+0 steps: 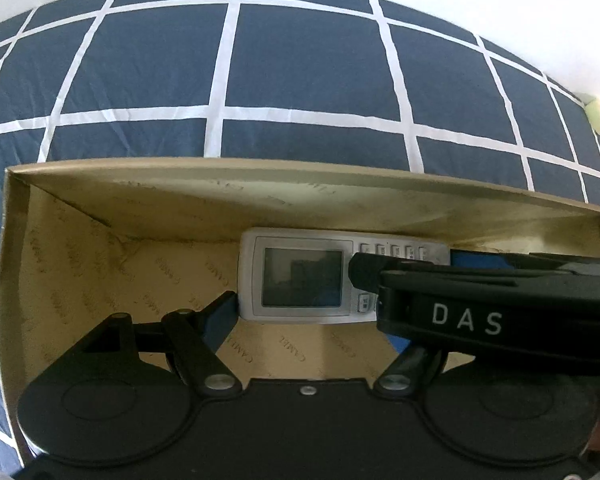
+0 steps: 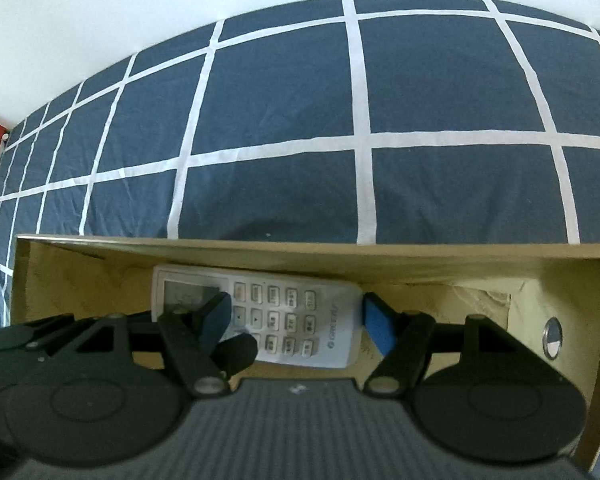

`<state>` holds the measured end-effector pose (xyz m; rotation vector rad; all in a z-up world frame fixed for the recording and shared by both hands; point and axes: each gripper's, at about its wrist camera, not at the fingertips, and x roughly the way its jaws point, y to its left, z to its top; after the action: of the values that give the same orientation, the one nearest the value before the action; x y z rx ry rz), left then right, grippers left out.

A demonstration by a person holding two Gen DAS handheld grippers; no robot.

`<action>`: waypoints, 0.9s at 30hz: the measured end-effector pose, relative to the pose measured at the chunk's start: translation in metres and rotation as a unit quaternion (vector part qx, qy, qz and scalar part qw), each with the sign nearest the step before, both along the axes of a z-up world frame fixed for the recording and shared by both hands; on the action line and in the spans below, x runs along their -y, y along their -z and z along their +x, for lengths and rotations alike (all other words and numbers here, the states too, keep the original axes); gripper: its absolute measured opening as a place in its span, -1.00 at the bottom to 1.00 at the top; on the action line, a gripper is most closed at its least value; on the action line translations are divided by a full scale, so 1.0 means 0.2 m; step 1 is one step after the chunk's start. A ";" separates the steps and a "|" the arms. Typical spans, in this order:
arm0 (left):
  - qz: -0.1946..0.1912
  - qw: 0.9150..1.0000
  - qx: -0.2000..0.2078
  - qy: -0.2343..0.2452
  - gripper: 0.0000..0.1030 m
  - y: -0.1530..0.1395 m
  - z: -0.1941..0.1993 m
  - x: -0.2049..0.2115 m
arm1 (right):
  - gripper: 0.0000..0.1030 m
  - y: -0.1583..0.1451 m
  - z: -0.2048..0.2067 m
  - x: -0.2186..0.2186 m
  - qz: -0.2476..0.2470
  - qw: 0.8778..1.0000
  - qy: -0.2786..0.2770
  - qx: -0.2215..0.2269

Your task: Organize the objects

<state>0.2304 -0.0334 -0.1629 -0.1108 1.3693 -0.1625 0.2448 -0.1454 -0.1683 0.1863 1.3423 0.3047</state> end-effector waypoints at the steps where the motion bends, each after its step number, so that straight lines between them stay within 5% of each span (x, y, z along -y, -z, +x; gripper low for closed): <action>1: -0.001 1.000 -0.001 -0.001 0.44 0.00 0.00 0.00 | 0.37 0.01 0.00 0.00 -0.001 1.000 -0.001 -0.001; 16: 0.002 1.000 -0.004 0.000 0.46 0.02 0.01 0.00 | 0.38 0.04 0.01 -0.01 -0.003 1.000 0.004 -0.005; 27: 0.011 1.000 0.012 -0.004 0.52 -0.13 -0.06 0.00 | 0.47 -0.05 -0.03 0.03 -0.001 1.000 0.005 0.005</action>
<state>0.2180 -0.0325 -0.1368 -0.0966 1.3459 -0.1416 0.2393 -0.1512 -0.1576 0.1883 1.3307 0.2957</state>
